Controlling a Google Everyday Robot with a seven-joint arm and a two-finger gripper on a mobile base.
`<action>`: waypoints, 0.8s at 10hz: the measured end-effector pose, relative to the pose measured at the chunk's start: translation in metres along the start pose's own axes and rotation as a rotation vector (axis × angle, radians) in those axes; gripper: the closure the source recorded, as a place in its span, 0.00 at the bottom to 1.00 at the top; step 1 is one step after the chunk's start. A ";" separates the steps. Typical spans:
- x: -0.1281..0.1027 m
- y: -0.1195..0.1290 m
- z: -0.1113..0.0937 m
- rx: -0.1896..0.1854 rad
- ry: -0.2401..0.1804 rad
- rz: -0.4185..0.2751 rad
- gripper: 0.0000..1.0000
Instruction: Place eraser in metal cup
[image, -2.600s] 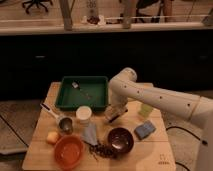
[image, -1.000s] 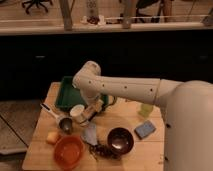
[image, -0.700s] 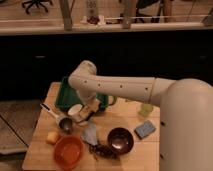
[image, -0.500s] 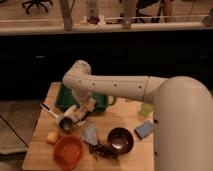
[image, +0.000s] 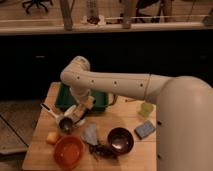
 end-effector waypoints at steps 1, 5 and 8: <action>-0.002 0.000 -0.004 0.001 -0.013 -0.029 0.99; -0.028 -0.015 -0.002 0.024 -0.087 -0.176 0.99; -0.055 -0.022 -0.005 0.051 -0.134 -0.310 0.99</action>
